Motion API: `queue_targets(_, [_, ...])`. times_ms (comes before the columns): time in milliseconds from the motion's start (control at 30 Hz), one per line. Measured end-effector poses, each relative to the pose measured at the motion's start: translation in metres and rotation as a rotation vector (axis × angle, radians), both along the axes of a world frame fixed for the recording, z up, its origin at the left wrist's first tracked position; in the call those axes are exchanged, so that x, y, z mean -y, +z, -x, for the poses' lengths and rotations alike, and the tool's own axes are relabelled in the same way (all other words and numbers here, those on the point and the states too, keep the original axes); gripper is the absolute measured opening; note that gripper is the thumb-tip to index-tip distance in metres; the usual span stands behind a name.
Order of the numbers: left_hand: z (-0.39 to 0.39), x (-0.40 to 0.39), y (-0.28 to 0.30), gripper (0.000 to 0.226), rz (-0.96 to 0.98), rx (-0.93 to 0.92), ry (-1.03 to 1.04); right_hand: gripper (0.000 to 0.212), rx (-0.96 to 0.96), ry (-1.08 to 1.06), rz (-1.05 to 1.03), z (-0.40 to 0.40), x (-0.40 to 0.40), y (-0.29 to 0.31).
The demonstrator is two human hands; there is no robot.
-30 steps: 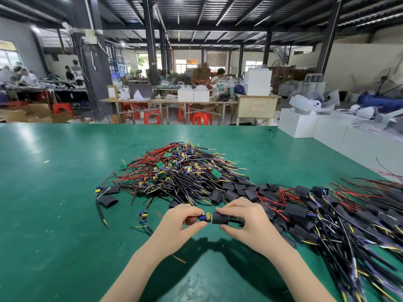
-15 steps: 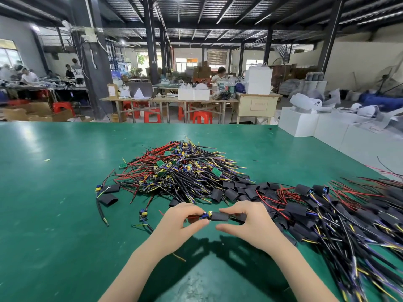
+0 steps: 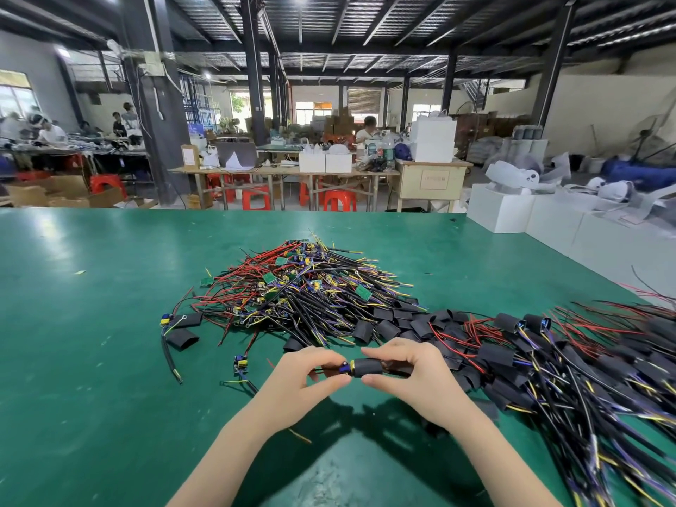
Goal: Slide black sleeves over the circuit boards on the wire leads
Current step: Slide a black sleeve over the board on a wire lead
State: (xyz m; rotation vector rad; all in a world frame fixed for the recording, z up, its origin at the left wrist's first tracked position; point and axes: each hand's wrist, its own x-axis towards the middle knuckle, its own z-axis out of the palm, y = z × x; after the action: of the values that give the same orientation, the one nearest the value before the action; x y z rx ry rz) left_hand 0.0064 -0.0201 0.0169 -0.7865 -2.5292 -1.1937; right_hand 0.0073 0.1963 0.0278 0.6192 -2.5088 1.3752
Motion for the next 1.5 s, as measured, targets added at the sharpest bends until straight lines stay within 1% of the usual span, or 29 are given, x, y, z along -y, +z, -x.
queue_targets(133, [0.0, 0.001, 0.0, 0.013, 0.002, -0.018, 0.014, 0.04, -0.072, 0.013, -0.05, -0.004, 0.008, 0.001])
queue_targets(233, [0.001, 0.0, -0.003, 0.011, -0.012, -0.048, 0.062, 0.054, -0.108, -0.129, -0.247, -0.002, 0.004, 0.001])
queue_targets(267, [0.002, 0.0, -0.004, 0.011, -0.024, -0.062, 0.089, 0.054, -0.1, -0.173, -0.332, -0.001, 0.001, 0.001])
queue_targets(367, [0.005, 0.0, -0.006, 0.009, -0.002, -0.123, 0.139, 0.04, -0.094, -0.202, -0.582, -0.001, 0.0, -0.001])
queue_targets(500, [0.004, -0.002, -0.01, 0.015, 0.112, -0.177, 0.117, 0.031, -0.158, -0.195, -0.671, -0.004, 0.013, -0.002])
queue_targets(667, [0.004, -0.003, -0.012, 0.015, 0.136, -0.188, 0.119, 0.035, -0.206, -0.167, -0.767, -0.007, 0.019, -0.005])
queue_targets(767, [0.001, -0.005, -0.013, 0.015, 0.102, -0.134, 0.115, 0.036, -0.215, -0.139, -0.724, -0.009, 0.019, -0.003])
queue_targets(833, [0.0, -0.008, -0.012, 0.013, 0.036, -0.099, 0.14, 0.033, -0.18, -0.111, -0.656, -0.009, 0.015, 0.001])
queue_targets(900, [-0.001, -0.01, -0.009, 0.019, -0.081, -0.044, 0.15, 0.029, -0.14, -0.074, -0.519, -0.008, 0.009, 0.004])
queue_targets(967, [0.0, -0.01, -0.005, 0.027, -0.218, 0.056, 0.125, 0.026, -0.146, -0.064, -0.377, -0.005, 0.003, 0.006])
queue_targets(1067, [0.0, -0.013, -0.004, 0.032, -0.383, 0.173, 0.102, 0.018, -0.171, -0.084, -0.196, -0.005, 0.003, 0.006])
queue_targets(1100, [-0.001, -0.014, -0.005, 0.031, -0.434, 0.206, 0.111, 0.018, -0.183, -0.092, -0.171, -0.006, 0.005, 0.006])
queue_targets(1233, [0.001, -0.018, -0.013, 0.019, -0.652, 0.322, 0.134, 0.023, -0.207, -0.118, -0.193, -0.006, 0.013, -0.001])
queue_targets(1367, [-0.001, -0.017, -0.016, 0.016, -0.794, 0.392, 0.117, 0.023, -0.181, -0.113, -0.12, -0.01, 0.023, -0.001])
queue_targets(1433, [-0.004, -0.018, -0.016, 0.017, -0.842, 0.424, 0.111, 0.027, -0.122, -0.134, -0.04, -0.009, 0.025, 0.001])
queue_targets(1500, [-0.005, -0.019, -0.015, 0.018, -0.865, 0.441, 0.109, 0.032, -0.03, -0.132, -0.006, -0.006, 0.024, 0.001])
